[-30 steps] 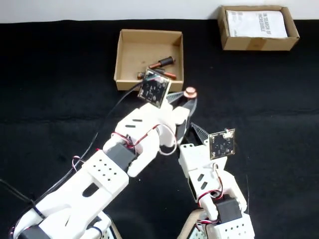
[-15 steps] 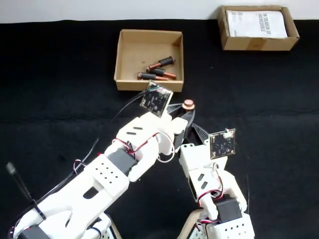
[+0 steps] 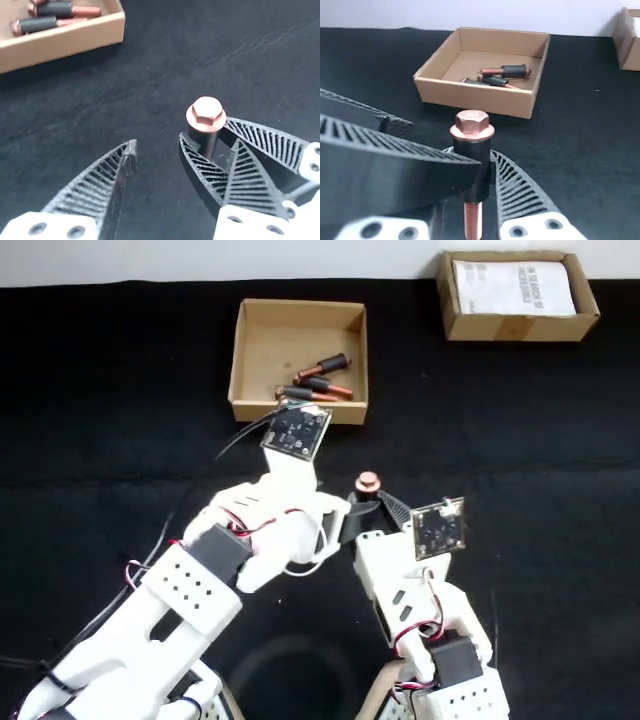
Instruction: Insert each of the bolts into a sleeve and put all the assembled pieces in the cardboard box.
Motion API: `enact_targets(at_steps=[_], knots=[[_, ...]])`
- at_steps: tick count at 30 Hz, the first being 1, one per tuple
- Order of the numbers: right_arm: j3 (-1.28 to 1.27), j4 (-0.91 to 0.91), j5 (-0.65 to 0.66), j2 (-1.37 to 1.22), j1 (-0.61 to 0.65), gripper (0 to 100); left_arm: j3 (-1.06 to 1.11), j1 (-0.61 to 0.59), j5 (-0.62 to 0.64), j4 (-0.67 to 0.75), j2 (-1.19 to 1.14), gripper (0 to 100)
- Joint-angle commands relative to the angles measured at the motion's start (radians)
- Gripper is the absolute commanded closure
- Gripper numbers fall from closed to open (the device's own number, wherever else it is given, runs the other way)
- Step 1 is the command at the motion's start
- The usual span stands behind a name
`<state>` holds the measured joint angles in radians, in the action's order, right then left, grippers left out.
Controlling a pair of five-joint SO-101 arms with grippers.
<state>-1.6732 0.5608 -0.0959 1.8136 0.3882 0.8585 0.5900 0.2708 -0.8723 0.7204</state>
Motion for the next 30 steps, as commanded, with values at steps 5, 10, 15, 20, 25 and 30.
enact_targets(at_steps=[5,10,15,20,25,30], knots=[[-0.008,-0.022,-0.005,0.012,-0.145,99.1,0.031,0.053,-0.017,-0.242,0.117,95],[0.042,-0.022,-0.003,0.010,-0.145,99.1,0.051,0.044,-0.087,-0.262,0.228,99],[0.094,-0.022,-0.003,-0.051,-0.150,99.1,0.054,0.042,-0.092,-0.262,0.407,99],[0.331,-0.022,-0.003,-0.257,-0.153,99.1,0.145,-0.113,-0.094,-0.213,0.584,99],[0.645,-0.022,0.003,-0.607,-0.145,99.1,0.357,-0.328,-0.095,-0.038,0.768,99],[0.940,-0.022,0.129,-0.983,-0.105,99.1,0.615,-0.522,-0.094,0.193,1.027,99]])
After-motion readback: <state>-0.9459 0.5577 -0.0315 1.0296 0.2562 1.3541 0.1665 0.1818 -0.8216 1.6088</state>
